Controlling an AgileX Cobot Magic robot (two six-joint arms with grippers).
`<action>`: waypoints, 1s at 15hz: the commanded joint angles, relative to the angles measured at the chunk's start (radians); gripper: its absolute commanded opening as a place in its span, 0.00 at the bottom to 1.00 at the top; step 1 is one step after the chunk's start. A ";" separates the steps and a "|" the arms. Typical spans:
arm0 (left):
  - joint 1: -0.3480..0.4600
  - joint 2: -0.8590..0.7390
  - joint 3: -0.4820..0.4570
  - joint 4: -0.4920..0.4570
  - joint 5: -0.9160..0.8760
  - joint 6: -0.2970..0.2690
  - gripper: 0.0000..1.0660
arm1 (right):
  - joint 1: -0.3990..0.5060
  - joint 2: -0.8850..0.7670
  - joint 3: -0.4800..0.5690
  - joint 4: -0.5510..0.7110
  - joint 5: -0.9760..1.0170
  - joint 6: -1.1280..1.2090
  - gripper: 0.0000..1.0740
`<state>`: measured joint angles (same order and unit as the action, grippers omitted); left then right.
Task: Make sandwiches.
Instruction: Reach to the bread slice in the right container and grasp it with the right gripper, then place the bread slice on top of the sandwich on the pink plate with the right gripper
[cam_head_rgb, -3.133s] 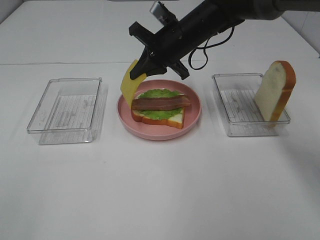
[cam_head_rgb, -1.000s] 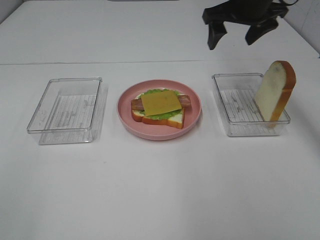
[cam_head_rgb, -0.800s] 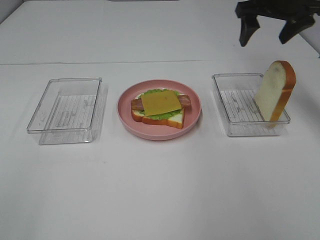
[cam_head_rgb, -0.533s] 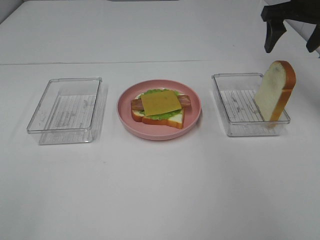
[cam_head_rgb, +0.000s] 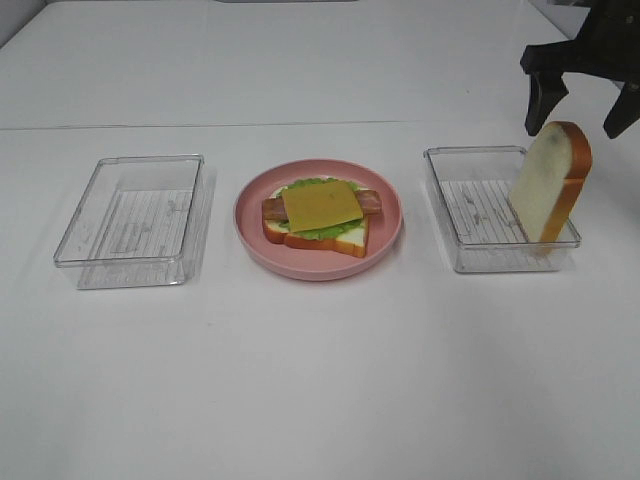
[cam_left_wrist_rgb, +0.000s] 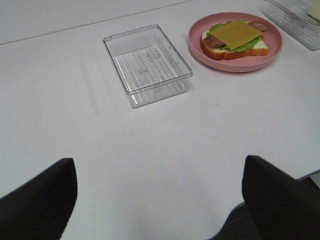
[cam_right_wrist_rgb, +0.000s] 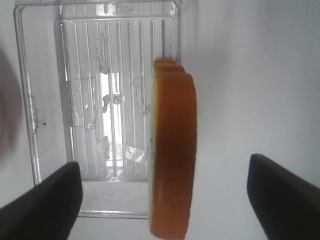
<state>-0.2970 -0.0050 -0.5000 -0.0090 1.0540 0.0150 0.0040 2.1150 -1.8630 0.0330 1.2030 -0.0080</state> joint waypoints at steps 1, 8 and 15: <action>-0.001 -0.020 0.002 -0.002 -0.010 -0.002 0.80 | -0.005 0.045 -0.003 0.003 0.003 -0.010 0.79; -0.001 -0.020 0.002 -0.002 -0.010 -0.002 0.80 | -0.005 0.085 -0.003 0.003 0.004 -0.006 0.14; -0.001 -0.020 0.002 -0.002 -0.010 -0.002 0.80 | -0.001 -0.002 -0.004 0.147 0.000 -0.014 0.00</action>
<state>-0.2970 -0.0050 -0.5000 -0.0090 1.0540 0.0150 0.0040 2.1320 -1.8630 0.1590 1.1990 -0.0120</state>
